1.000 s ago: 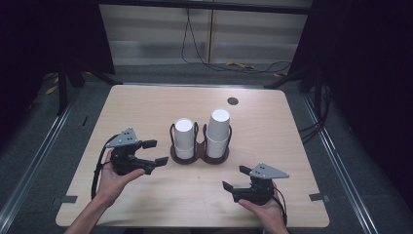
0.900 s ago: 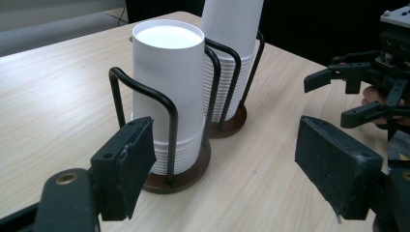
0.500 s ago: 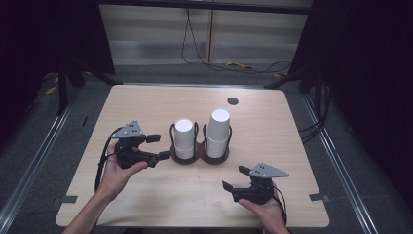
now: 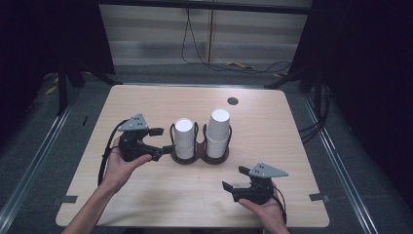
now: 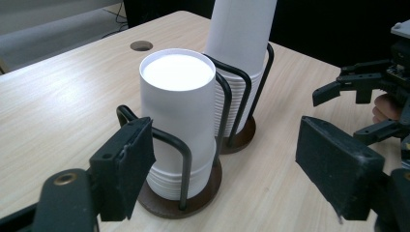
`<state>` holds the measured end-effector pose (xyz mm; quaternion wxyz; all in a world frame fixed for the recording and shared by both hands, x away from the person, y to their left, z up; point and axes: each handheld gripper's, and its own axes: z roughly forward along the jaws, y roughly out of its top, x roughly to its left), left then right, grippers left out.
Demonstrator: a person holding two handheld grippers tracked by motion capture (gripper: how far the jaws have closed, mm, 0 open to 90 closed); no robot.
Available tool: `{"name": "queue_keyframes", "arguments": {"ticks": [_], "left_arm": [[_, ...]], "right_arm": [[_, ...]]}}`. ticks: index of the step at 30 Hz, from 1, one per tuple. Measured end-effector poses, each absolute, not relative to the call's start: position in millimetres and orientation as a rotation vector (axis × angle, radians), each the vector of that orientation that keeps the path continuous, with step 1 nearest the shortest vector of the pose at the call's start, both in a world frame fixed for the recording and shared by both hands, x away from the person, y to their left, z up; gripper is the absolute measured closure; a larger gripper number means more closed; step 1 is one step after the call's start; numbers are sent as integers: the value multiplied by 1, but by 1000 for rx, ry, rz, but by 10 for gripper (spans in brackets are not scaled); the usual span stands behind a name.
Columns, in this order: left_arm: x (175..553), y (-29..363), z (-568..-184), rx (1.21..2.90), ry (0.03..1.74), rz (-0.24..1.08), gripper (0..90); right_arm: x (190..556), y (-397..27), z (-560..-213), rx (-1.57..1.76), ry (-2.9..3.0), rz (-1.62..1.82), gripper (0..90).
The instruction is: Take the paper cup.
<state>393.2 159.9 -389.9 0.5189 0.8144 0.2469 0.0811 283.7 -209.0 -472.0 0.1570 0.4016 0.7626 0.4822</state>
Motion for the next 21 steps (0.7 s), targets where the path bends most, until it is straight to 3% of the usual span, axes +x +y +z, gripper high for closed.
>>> {"name": "queue_keyframes", "arguments": {"ticks": [10,21], "left_arm": [[409,150,-386,1974,565,213,237],[427,145,-381,2002,568,223,204]], "right_arm": [[283,-208,-472,1151,2190,1386,150],[283,-210,-472,1148,2199,1386,136]]}}
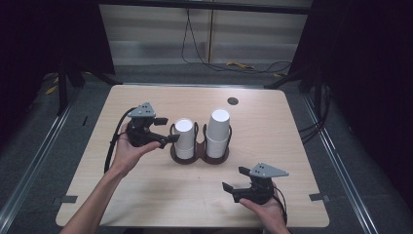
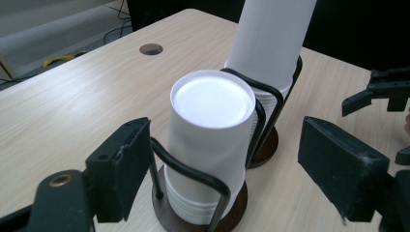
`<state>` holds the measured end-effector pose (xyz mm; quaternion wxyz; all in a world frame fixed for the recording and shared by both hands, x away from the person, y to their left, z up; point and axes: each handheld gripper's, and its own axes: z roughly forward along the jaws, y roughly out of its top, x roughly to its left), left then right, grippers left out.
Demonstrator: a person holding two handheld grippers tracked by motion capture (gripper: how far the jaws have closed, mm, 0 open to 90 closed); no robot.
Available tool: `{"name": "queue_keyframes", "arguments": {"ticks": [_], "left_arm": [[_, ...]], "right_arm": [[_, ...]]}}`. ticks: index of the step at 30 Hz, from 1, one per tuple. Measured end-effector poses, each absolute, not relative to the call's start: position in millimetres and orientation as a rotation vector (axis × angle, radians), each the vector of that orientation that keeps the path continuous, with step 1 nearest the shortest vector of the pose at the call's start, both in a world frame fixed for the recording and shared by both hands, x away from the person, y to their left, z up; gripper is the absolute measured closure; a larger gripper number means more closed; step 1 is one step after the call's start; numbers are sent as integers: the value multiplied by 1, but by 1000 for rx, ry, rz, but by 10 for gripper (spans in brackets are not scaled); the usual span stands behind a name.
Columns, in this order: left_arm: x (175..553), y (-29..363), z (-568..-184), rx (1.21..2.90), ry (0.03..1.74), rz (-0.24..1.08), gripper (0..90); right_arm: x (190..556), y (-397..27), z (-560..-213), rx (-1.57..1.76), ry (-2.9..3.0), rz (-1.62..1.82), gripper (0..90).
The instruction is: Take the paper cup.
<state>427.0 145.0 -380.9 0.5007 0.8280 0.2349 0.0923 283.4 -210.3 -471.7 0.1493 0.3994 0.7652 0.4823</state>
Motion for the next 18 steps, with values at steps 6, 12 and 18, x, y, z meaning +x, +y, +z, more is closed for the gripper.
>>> {"name": "queue_keyframes", "arguments": {"ticks": [6,12,18], "left_arm": [[436,134,-372,2040,547,229,223],[442,123,-371,2080,530,214,224],[445,115,-369,2130,518,203,225]], "right_arm": [[283,-210,-471,1142,2202,1390,137],[283,-210,-472,1142,2209,1387,138],[283,-211,-472,1143,2215,1394,142]]}}
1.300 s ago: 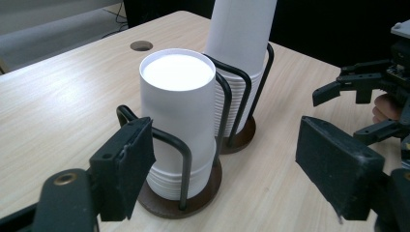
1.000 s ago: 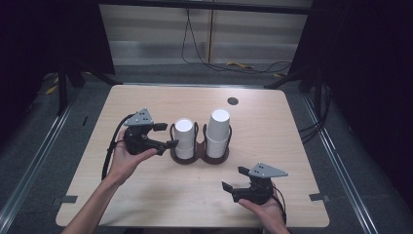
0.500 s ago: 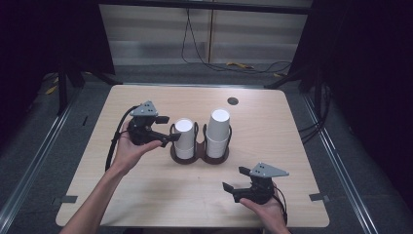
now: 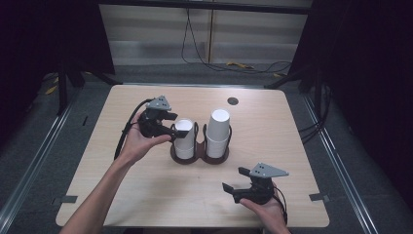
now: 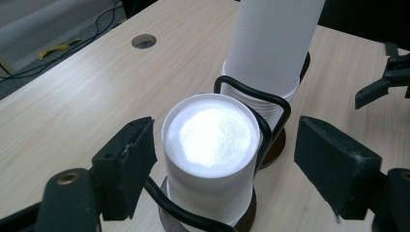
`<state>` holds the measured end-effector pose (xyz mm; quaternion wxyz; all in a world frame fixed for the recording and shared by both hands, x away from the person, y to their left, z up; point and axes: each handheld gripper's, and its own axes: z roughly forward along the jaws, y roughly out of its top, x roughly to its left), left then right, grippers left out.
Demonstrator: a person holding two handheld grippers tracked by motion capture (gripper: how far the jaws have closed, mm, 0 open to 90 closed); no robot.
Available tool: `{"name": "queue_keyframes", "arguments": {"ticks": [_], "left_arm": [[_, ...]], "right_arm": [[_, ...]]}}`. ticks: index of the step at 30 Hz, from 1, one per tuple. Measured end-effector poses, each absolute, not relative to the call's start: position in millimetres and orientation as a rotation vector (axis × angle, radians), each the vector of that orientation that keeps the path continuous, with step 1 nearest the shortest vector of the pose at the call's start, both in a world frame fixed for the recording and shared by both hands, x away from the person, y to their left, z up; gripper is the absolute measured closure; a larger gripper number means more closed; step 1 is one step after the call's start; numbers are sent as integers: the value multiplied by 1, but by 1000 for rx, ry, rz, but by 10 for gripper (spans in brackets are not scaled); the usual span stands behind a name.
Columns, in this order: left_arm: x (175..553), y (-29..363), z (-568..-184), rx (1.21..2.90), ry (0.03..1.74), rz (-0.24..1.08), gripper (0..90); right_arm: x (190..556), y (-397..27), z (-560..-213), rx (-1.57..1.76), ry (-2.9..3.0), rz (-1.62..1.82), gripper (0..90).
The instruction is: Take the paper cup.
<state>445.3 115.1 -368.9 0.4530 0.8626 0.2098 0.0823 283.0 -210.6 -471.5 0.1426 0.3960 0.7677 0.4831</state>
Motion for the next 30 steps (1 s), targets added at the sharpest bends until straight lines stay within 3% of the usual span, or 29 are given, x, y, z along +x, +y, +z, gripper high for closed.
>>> {"name": "queue_keyframes", "arguments": {"ticks": [7,30], "left_arm": [[450,108,-370,2193,535,244,238],[464,100,-387,2271,530,182,259]], "right_arm": [[283,-210,-472,1144,2221,1388,142],[283,-211,-473,1149,2225,1373,142]]}}
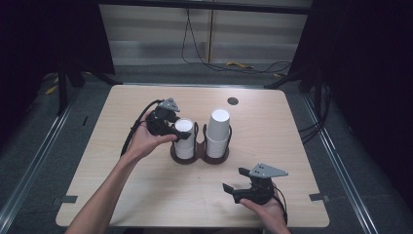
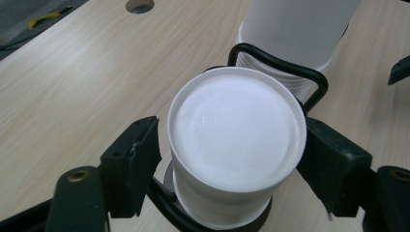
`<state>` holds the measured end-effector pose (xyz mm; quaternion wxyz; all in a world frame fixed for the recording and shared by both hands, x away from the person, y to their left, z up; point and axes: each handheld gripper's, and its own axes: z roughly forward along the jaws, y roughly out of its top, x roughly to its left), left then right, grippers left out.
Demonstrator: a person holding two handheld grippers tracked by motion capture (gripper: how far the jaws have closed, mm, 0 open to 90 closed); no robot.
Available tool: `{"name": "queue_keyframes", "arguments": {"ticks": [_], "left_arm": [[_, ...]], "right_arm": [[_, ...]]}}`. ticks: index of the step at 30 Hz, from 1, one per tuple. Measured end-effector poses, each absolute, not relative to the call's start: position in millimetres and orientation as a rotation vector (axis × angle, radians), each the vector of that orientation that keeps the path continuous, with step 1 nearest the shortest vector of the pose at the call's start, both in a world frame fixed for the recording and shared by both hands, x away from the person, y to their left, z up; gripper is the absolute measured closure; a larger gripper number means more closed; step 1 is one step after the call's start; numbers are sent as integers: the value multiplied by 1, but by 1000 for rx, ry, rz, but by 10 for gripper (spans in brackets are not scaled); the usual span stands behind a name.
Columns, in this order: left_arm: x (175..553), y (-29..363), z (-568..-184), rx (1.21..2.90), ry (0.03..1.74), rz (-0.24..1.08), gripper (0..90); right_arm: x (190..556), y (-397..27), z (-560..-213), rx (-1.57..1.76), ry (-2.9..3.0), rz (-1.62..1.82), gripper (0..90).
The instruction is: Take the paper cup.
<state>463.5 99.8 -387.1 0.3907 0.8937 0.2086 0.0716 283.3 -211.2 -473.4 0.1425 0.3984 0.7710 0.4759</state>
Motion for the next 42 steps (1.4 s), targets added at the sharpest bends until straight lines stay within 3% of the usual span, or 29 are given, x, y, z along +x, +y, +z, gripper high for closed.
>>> {"name": "queue_keyframes", "arguments": {"ticks": [23,25,42], "left_arm": [[467,94,-393,2303,529,172,241],[466,94,-392,2306,520,163,300],[466,96,-386,2293,522,185,312]], "right_arm": [[284,-212,-475,1157,2231,1370,143],[284,-212,-475,1163,2231,1370,142],[285,-213,-475,1174,2227,1373,143]]}}
